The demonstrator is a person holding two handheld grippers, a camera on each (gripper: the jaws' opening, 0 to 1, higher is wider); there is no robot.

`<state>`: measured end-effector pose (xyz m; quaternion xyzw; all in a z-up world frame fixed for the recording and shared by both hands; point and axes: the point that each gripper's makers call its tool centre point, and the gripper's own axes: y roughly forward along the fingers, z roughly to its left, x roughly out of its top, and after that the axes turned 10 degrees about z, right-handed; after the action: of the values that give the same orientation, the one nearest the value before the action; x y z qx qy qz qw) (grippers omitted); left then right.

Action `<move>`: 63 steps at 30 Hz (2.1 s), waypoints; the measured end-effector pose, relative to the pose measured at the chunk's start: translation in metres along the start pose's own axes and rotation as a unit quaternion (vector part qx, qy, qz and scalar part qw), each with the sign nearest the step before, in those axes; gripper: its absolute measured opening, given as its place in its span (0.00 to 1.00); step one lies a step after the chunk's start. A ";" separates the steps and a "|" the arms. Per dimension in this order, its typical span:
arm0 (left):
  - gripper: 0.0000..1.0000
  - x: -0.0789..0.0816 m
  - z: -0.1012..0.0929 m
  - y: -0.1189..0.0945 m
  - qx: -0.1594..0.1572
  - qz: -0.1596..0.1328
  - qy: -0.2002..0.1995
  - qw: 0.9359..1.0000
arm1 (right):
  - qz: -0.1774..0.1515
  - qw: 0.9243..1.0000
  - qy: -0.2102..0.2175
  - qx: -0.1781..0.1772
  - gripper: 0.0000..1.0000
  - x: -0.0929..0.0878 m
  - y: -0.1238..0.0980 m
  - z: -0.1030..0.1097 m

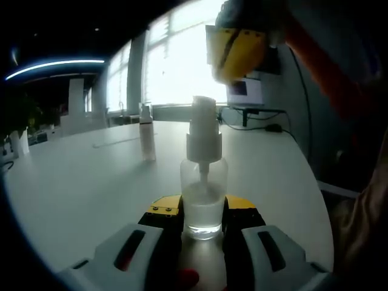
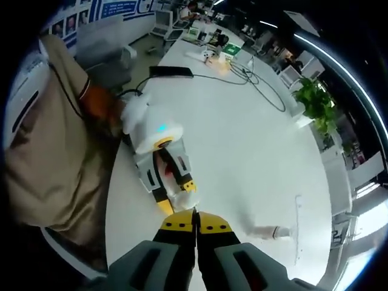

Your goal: Clamp pump bottle remove cover press pump head put on cover

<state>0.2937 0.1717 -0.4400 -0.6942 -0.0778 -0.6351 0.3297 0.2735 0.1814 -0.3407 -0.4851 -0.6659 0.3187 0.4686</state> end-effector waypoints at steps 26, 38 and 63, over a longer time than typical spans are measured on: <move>0.16 0.001 -0.001 0.001 0.001 0.000 0.001 1.000 | -0.083 0.986 0.125 -0.078 0.00 -0.052 -0.002 0.007; 0.16 0.001 -0.001 0.000 0.003 0.000 0.001 1.000 | -0.166 0.963 0.175 -0.118 0.00 -0.069 -0.005 0.010; 0.16 0.001 0.000 0.001 0.005 -0.001 0.004 1.000 | -0.297 0.900 0.281 -0.154 0.00 -0.128 0.022 0.014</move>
<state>0.2947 0.1711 -0.4392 -0.6896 -0.0806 -0.6380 0.3330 0.2793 0.0683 -0.4049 -0.3998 -0.6609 -0.0913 0.6285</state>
